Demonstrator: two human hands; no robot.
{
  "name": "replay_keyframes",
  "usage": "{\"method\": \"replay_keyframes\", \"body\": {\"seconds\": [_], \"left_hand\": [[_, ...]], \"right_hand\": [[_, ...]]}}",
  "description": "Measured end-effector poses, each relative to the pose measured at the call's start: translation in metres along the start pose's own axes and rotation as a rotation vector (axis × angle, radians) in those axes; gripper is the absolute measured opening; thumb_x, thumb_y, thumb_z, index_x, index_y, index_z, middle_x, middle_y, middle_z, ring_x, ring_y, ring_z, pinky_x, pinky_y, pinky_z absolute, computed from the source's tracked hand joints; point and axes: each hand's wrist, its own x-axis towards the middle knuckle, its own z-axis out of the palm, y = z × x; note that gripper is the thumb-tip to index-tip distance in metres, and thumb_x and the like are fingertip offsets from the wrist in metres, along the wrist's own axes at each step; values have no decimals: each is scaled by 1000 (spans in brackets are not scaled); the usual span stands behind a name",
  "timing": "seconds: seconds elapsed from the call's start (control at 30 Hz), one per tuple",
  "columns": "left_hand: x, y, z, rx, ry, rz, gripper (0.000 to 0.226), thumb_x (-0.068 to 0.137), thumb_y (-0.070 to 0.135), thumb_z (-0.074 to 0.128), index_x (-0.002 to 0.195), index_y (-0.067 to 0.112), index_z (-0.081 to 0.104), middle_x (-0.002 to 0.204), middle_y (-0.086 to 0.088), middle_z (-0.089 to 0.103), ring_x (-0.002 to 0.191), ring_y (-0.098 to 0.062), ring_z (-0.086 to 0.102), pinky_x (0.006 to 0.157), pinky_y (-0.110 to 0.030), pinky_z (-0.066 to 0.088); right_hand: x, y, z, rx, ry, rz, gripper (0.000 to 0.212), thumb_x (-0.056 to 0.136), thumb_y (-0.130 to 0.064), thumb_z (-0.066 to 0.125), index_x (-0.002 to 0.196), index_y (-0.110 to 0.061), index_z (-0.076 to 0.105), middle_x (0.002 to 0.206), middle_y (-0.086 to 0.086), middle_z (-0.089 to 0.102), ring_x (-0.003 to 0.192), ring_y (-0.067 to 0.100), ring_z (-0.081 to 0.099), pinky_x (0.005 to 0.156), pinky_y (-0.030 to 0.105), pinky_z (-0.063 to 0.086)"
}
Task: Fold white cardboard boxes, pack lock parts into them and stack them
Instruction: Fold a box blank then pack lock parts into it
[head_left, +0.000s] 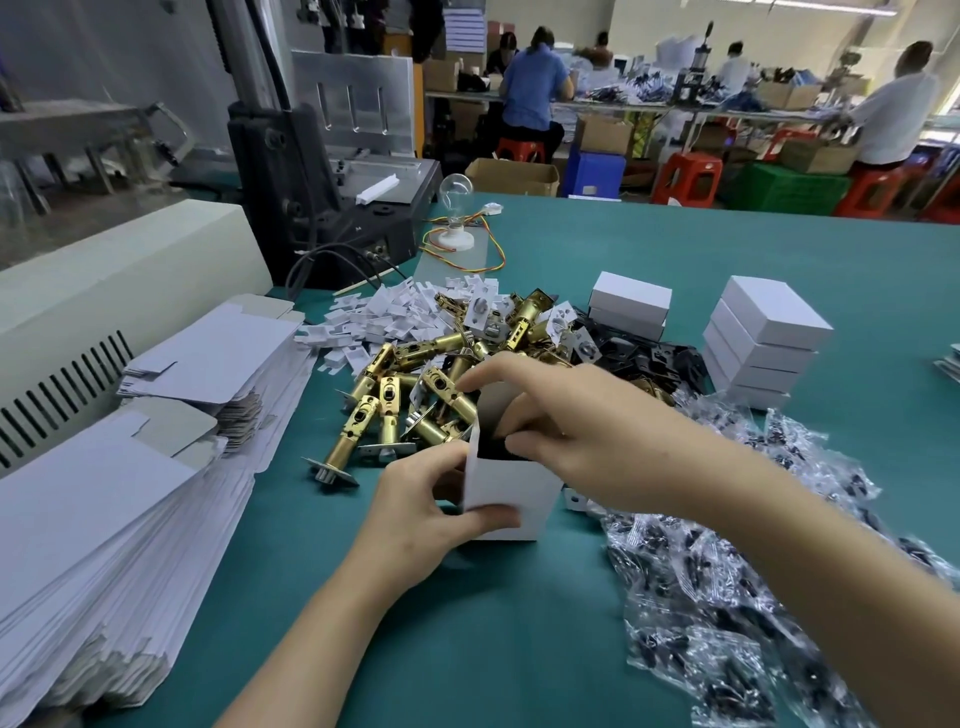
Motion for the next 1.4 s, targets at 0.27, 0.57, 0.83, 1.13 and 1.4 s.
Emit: {"method": "replay_keyframes", "body": {"seconds": [0.27,0.57,0.83,1.13,1.4], "left_hand": [[0,1,-1,-56,31,-78,36,69,47,91,101,41,74,91,10,78,83,-9,73,68,-18,54],[-2,0,0,24,9,74,46,77,30,94,120,21,76,113,9,78,106,-17,74,88,-39,60],[-2,1,1,27,5,127,45,79,27,93,119,18,77,114,6,77,108,-19,74,89,-39,61],[-2,3,-3,18,-40,129,43,78,25,93,117,21,77,114,11,77,110,-11,72,91,-20,55],[-3,7,-3,-3,-38,120,39,78,34,91,114,34,75,112,16,76,108,-6,72,88,-14,52]], "right_hand": [[9,-2,10,-69,-38,1,52,106,-13,46,152,-34,33,90,-13,67,87,9,57,80,33,48],[-19,26,-37,301,587,3,6,88,-15,77,93,-15,73,80,-1,76,76,15,73,75,35,62],[-31,62,-36,134,480,160,5,86,-19,79,88,-23,78,75,-12,75,72,4,70,72,19,58],[-35,78,-27,-230,4,280,15,91,-49,69,81,-39,74,74,-20,70,73,-4,64,64,21,49],[-42,70,-7,-544,-376,284,37,78,-56,80,112,-43,68,115,-22,55,112,3,48,98,27,46]]}}
